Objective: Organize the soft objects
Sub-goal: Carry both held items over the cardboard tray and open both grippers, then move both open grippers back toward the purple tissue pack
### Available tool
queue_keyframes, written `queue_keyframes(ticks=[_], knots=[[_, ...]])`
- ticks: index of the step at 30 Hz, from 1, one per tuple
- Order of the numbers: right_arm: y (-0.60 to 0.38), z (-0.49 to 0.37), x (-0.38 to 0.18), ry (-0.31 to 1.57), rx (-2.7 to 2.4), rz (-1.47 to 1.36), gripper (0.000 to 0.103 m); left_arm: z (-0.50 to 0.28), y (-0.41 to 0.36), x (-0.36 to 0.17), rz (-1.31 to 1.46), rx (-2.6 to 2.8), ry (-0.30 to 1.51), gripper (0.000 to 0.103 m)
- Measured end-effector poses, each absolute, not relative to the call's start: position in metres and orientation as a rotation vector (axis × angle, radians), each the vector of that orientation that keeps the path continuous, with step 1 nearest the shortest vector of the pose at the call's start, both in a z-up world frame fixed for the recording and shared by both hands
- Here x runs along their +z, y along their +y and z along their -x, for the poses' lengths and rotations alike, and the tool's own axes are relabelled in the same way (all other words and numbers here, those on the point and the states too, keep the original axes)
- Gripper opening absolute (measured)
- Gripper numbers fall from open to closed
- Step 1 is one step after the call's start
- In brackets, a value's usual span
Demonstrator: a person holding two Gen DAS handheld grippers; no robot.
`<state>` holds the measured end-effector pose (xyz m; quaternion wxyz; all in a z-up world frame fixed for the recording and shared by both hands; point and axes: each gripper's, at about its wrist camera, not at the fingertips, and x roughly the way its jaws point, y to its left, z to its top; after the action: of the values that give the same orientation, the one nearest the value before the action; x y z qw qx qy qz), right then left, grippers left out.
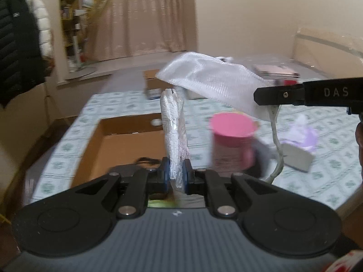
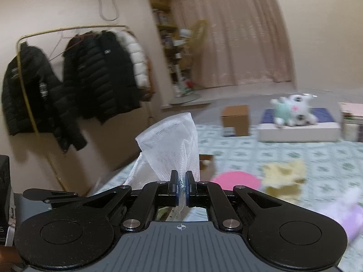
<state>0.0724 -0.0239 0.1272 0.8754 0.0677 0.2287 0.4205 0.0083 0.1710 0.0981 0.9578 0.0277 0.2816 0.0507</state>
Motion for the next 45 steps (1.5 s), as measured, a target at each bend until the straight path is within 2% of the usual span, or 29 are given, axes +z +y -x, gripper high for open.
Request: queue_keyframes(ticks=[12,24,26,27,29,30,31,37,45], knots=[[0.089,-0.133,0.079,0.620,0.896,-0.180,0.005,-0.044,0.281,0.069,-0.020,0.216,0.647,0.011],[0.139,-0.182,0.015,0.713,0.829,-0.145,0.005,-0.113,0.321,0.022,-0.026,0.186,0.726,0.011],[0.146,-0.183,0.008,0.729,0.838,-0.134,0.005,-0.120,0.325,0.016,-0.029,0.184,0.735,0.019],[0.148,-0.184,0.005,0.739,0.845,-0.128,0.006,-0.122,0.326,0.014,-0.029,0.185,0.736,0.020],[0.150,-0.183,0.001,0.744,0.849,-0.114,0.025,-0.122,0.328,0.013,-0.023,0.195,0.736,0.024],[0.148,-0.181,0.002,0.732,0.851,-0.115,0.051,-0.120,0.329,0.013,-0.017,0.199,0.734,0.024],[0.145,-0.179,0.003,0.714,0.851,-0.123,0.066,-0.118,0.331,0.014,-0.009,0.204,0.731,0.025],[0.131,-0.156,0.025,0.647,0.867,-0.081,0.067,-0.091,0.327,0.026,0.020,0.235,0.701,0.025],[0.081,-0.105,0.061,0.527,0.844,-0.059,0.067,-0.038,0.298,0.049,0.071,0.265,0.661,0.032]])
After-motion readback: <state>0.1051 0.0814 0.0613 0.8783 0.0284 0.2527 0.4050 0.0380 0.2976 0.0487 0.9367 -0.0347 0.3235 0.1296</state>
